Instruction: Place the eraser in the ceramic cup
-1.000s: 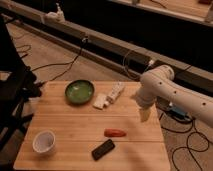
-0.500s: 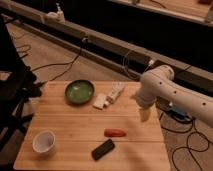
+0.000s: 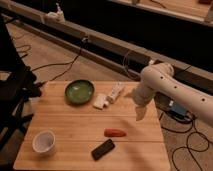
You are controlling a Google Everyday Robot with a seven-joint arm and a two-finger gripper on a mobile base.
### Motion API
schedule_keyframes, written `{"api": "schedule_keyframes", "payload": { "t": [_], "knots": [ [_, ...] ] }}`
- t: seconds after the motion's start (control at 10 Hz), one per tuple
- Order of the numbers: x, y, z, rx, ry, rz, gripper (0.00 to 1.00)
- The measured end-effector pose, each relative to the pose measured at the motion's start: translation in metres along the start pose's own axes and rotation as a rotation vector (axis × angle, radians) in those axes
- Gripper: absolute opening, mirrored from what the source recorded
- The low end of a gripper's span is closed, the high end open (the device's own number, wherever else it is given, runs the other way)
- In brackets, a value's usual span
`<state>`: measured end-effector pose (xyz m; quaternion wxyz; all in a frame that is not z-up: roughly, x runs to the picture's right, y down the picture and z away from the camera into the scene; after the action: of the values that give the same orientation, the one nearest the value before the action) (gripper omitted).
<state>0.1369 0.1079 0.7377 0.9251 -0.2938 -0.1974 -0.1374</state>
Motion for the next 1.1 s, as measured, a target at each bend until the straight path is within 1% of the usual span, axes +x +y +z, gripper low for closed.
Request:
{"api": "schedule_keyframes", "payload": {
  "t": [0.1,0.2,0.3,0.4,0.5,0.7,0.8,0.9,1.0,1.1],
  "knots": [
    [-0.019,0.002,0.007,-0.022,-0.056,-0.063,0.8],
    [-0.032,0.006,0.013,-0.041,-0.086,-0.114,0.8],
    [-0.042,0.011,0.019,-0.056,-0.104,-0.16,0.8],
    [-0.05,0.018,0.025,-0.076,-0.115,-0.206,0.8],
    [-0.056,0.026,0.033,-0.096,-0.117,-0.247,0.8],
    [-0.069,0.047,0.05,-0.141,-0.114,-0.323,0.8],
    [-0.078,0.06,0.059,-0.16,-0.118,-0.365,0.8],
    [-0.088,0.073,0.066,-0.177,-0.132,-0.41,0.8],
    [-0.092,0.078,0.069,-0.184,-0.137,-0.428,0.8],
    [-0.092,0.079,0.069,-0.184,-0.138,-0.43,0.8]
  ]
}}
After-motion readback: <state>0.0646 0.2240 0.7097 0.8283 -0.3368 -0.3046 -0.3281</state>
